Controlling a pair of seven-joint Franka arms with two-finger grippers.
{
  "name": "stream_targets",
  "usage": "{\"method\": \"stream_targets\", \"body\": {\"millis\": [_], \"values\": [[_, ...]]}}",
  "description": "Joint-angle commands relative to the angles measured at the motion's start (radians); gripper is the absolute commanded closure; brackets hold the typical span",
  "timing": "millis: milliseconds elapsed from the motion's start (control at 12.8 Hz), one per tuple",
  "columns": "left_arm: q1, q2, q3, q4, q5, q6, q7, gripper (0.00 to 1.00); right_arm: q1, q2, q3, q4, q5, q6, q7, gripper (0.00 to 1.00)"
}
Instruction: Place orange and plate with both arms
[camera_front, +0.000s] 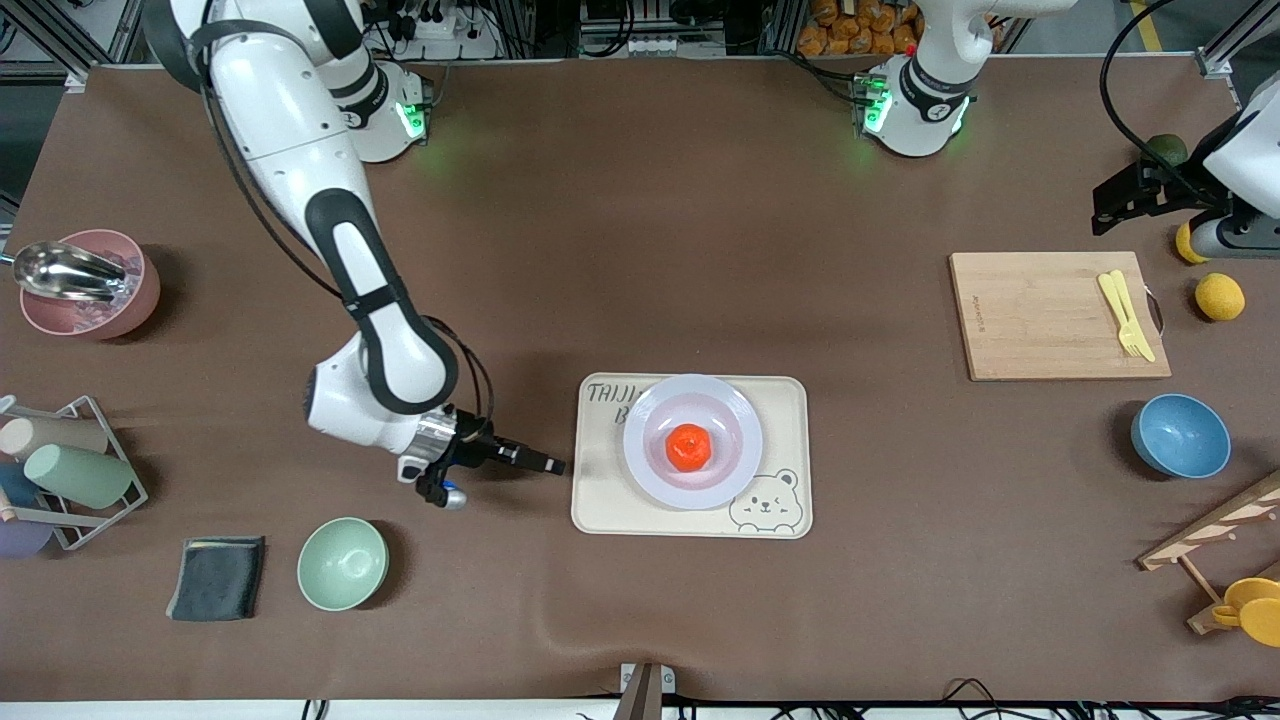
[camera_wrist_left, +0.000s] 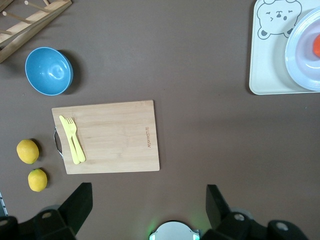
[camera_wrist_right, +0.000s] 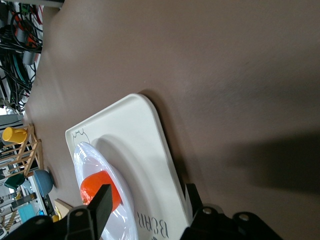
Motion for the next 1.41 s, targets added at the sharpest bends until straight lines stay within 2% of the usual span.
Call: {"method": "stream_targets", "body": {"millis": [0, 156, 234, 468, 781, 1015, 1327], "values": [[0.005, -0.003, 0.001, 0.014, -0.026, -0.019, 0.010, 0.00, -0.101, -0.032, 0.015, 0.017, -0.146, -0.117, 0.063, 0.25], [0.007, -0.012, 0.001, 0.014, -0.023, -0.019, 0.005, 0.00, -0.148, -0.046, -0.001, 0.026, -0.240, -0.179, 0.067, 0.17], [0.007, -0.016, 0.003, 0.014, -0.023, -0.019, 0.010, 0.00, -0.158, -0.049, -0.021, 0.035, -0.299, -0.206, 0.067, 0.10], [0.007, -0.018, 0.005, 0.014, -0.023, -0.019, 0.010, 0.00, -0.159, -0.068, -0.113, 0.095, -0.439, -0.321, 0.062, 0.00], [0.005, -0.018, 0.005, 0.014, -0.023, -0.019, 0.010, 0.00, -0.159, -0.075, -0.225, 0.188, -0.545, -0.504, 0.048, 0.00], [0.007, -0.018, 0.005, 0.014, -0.023, -0.017, 0.013, 0.00, -0.159, -0.112, -0.296, 0.218, -0.629, -0.587, -0.010, 0.00], [0.005, -0.018, 0.008, 0.014, -0.026, -0.017, 0.010, 0.00, -0.194, -0.218, -0.304, 0.221, -0.768, -0.637, -0.018, 0.00]]}}
